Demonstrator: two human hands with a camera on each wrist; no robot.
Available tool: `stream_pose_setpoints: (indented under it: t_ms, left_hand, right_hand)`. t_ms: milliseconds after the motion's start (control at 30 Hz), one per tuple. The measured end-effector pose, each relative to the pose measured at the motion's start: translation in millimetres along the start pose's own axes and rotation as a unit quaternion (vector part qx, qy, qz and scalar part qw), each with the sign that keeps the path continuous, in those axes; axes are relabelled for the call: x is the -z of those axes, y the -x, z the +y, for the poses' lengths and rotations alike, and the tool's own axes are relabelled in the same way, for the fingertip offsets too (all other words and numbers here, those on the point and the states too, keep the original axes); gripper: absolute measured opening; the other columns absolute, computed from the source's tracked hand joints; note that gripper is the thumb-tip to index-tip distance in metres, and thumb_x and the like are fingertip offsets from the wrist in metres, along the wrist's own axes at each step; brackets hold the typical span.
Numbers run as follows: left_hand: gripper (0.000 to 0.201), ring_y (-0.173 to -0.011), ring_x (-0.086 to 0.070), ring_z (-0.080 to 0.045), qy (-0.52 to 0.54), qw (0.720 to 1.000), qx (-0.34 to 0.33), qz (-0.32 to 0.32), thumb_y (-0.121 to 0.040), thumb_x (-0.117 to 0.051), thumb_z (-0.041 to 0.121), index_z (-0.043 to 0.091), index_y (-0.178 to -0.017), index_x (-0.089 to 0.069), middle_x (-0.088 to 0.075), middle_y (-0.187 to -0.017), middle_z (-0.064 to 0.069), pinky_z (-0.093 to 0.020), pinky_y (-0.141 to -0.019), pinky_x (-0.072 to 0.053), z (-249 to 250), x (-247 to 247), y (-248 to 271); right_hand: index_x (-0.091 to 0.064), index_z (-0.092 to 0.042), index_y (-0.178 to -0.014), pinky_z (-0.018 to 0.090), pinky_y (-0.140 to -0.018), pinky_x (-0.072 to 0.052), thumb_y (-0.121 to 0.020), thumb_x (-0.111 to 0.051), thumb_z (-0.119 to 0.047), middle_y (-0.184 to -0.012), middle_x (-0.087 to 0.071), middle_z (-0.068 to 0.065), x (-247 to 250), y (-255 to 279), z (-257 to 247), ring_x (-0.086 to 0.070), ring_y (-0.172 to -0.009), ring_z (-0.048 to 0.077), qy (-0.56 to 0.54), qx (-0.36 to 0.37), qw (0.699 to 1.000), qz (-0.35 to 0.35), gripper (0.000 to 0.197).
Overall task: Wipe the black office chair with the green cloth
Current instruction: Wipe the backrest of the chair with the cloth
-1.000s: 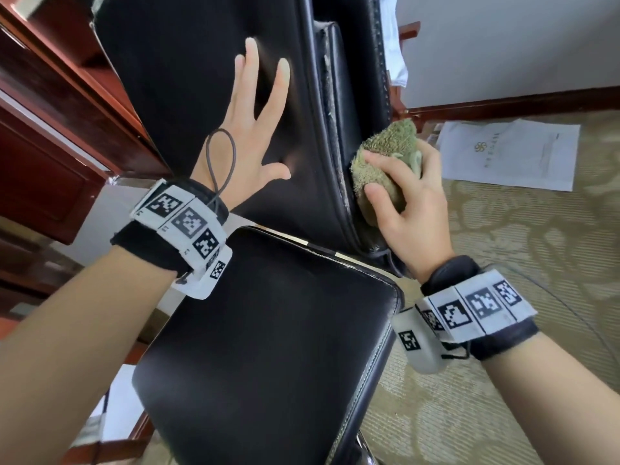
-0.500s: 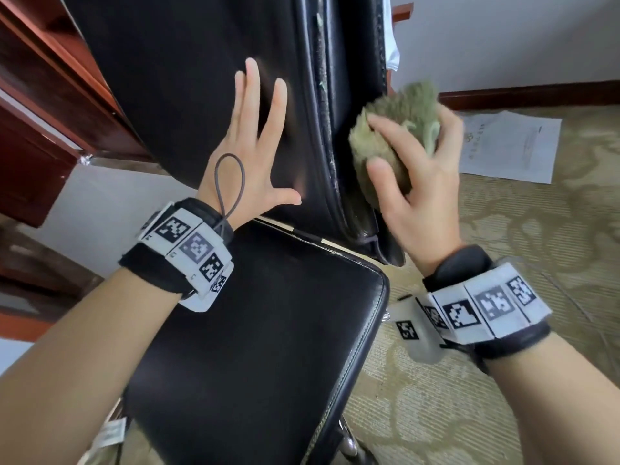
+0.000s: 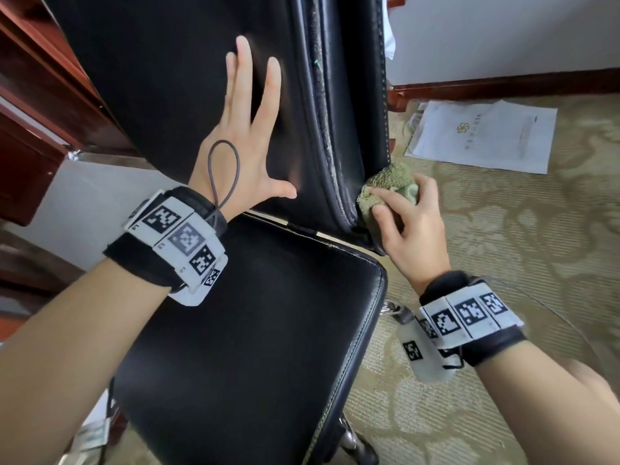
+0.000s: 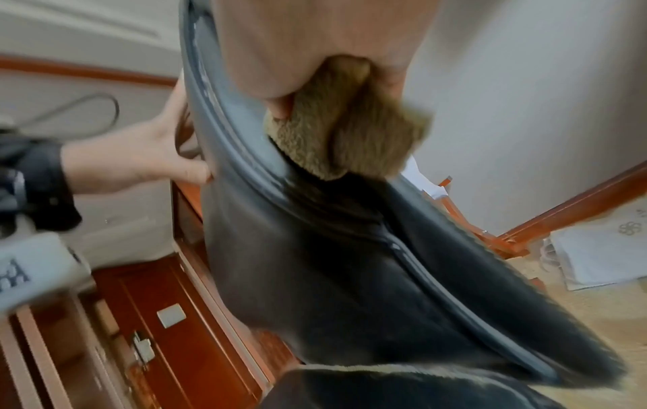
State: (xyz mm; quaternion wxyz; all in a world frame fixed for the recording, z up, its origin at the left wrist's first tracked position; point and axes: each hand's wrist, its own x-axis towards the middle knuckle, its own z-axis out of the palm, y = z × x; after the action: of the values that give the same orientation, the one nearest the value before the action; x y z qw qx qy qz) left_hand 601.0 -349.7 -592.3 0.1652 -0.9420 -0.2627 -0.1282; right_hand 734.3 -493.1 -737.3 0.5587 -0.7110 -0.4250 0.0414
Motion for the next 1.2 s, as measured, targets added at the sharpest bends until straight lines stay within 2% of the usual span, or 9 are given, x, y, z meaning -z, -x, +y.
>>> stream_pose_setpoints:
  t_ms: [100,267,433,567,700,767,900,1100,1200]
  left_hand:
    - [0.140,-0.142,-0.006,-0.043,0.001,1.000,0.000,0.001,-0.044,-0.082,0.059,0.013,-0.145,0.003,-0.001,-0.152,-0.033,-0.032,-0.081,-0.053,-0.1,0.1,1.3]
    - [0.141,-0.142,-0.004,-0.042,0.005,1.000,-0.003,-0.005,-0.045,-0.083,0.059,0.009,-0.146,0.002,0.000,-0.152,-0.033,-0.035,-0.084,-0.052,0.5,0.5,-0.5]
    - [0.139,-0.142,-0.002,-0.044,0.004,0.999,-0.022,-0.022,-0.044,-0.081,0.060,0.015,-0.145,0.003,0.002,-0.151,-0.034,-0.035,-0.080,-0.053,-3.2,-0.9,-3.4]
    - [0.137,-0.142,-0.001,-0.045,0.005,0.999,-0.029,-0.028,-0.045,-0.083,0.058,0.019,-0.144,0.002,0.002,-0.151,-0.035,-0.034,-0.074,-0.053,-7.0,-1.6,-2.7]
    - [0.135,-0.141,-0.003,-0.047,0.008,1.000,-0.026,-0.013,-0.046,-0.084,0.056,0.018,-0.143,0.002,0.000,-0.149,-0.038,-0.037,-0.077,-0.053,-5.5,-4.6,-4.0]
    - [0.133,-0.140,-0.003,-0.048,0.014,0.999,-0.032,-0.008,-0.047,-0.083,0.056,0.018,-0.143,0.002,-0.001,-0.149,-0.039,-0.041,-0.081,-0.052,-5.6,-6.0,-4.5]
    - [0.134,-0.141,-0.003,-0.046,0.017,0.999,-0.033,-0.007,-0.047,-0.082,0.059,0.018,-0.143,0.002,-0.002,-0.149,-0.038,-0.044,-0.082,-0.052,-5.8,-9.3,-6.8]
    - [0.139,-0.142,-0.006,-0.044,-0.012,0.999,-0.034,-0.026,-0.042,-0.076,0.069,0.016,-0.144,0.003,-0.002,-0.151,-0.035,-0.041,-0.085,-0.051,-9.3,-10.1,-13.0]
    - [0.135,-0.142,-0.005,-0.045,-0.016,0.998,-0.038,-0.036,-0.043,-0.068,0.071,0.017,-0.144,0.003,-0.001,-0.150,-0.036,-0.042,-0.084,-0.051,-12.3,-7.0,-11.6]
  right_hand:
    - [-0.068,-0.009,-0.111,0.012,-0.100,-0.029,-0.091,-0.051,-0.020,-0.119,-0.043,0.025,9.1,-17.2,-27.8,-0.038,-0.112,0.014,-0.032,0.060,0.993,0.092,0.028]
    - [-0.068,-0.014,-0.112,0.029,-0.101,-0.034,-0.090,-0.052,-0.020,-0.118,-0.043,0.024,-0.7,-42.0,-47.9,-0.044,-0.111,0.032,-0.041,0.084,0.988,0.126,0.028]
    - [-0.069,-0.012,-0.111,0.028,-0.101,-0.035,-0.091,-0.046,-0.023,-0.117,-0.042,0.021,-19.2,-4.7,-4.3,-0.045,-0.111,0.031,-0.043,0.004,0.996,0.072,0.032]
    - [-0.069,-0.010,-0.110,0.037,-0.100,-0.040,-0.091,-0.044,-0.027,-0.119,-0.041,0.023,-21.8,10.4,12.9,-0.043,-0.115,0.032,-0.006,-0.033,0.999,0.033,0.036]
    - [-0.068,-0.009,-0.112,0.019,-0.102,-0.030,-0.091,-0.048,-0.020,-0.116,-0.036,0.014,-9.1,-9.6,-15.1,-0.035,-0.110,0.015,-0.042,0.053,0.993,0.099,0.030]
    - [-0.066,-0.011,-0.114,0.021,-0.103,-0.031,-0.092,-0.049,-0.019,-0.115,-0.032,0.009,-9.4,-26.1,-34.2,-0.037,-0.110,0.019,-0.052,0.091,0.987,0.125,0.030]
    - [-0.066,-0.014,-0.116,0.023,-0.100,-0.033,-0.092,-0.046,-0.021,-0.113,-0.031,0.008,-21.7,-34.8,-34.4,-0.043,-0.107,0.026,-0.034,0.049,0.988,0.141,0.032]
    - [-0.066,-0.013,-0.116,0.001,-0.098,-0.018,-0.092,-0.041,-0.027,-0.111,-0.029,0.007,-39.9,-3.5,4.7,-0.031,-0.105,0.009,-0.060,-0.056,0.993,0.089,0.038]
    - [-0.066,-0.012,-0.116,-0.002,-0.097,-0.016,-0.091,-0.038,-0.030,-0.110,-0.029,0.008,-37.2,1.9,10.3,-0.030,-0.103,0.006,-0.068,-0.078,0.993,0.056,0.041]
